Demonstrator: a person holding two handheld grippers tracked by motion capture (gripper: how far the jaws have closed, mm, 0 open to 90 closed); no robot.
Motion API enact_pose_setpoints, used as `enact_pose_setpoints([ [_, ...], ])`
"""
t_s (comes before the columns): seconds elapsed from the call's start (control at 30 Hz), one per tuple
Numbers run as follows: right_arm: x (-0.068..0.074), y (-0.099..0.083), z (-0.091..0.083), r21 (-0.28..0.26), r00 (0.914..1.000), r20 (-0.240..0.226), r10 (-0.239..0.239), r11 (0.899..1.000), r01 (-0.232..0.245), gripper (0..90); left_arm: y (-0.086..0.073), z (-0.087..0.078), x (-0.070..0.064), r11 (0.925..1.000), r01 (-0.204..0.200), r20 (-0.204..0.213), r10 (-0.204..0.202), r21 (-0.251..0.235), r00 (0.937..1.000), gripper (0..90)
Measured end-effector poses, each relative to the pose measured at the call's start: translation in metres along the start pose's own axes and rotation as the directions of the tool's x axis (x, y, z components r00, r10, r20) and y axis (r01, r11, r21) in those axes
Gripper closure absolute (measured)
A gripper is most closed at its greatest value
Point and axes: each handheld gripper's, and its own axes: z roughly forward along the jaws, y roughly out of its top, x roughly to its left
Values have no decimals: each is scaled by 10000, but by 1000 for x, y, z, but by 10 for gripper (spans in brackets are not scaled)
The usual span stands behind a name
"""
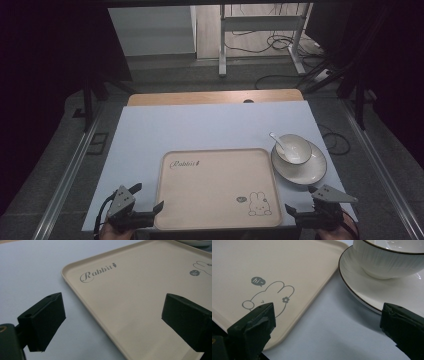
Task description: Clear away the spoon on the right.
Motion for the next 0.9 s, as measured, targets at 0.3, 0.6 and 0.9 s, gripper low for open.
enact_pose_setpoints([
  [0.3, -2, 7, 0, -8, 9997, 104, -243, 9997, 243, 0, 0, 1, 0, 10000, 9, -16, -9, 47, 10000, 43],
  [0.6, -8, 19, 0, -123, 9997, 136, -217, 9997, 219, 0, 0, 1, 1, 9999, 105, -19, -105, -1, 9999, 42],
  [0.9, -15, 38, 4, -170, 9996, 11, -277, 9995, 277, 8, 0, 0, 1, 9999, 147, -37, -148, -32, 9999, 43],
])
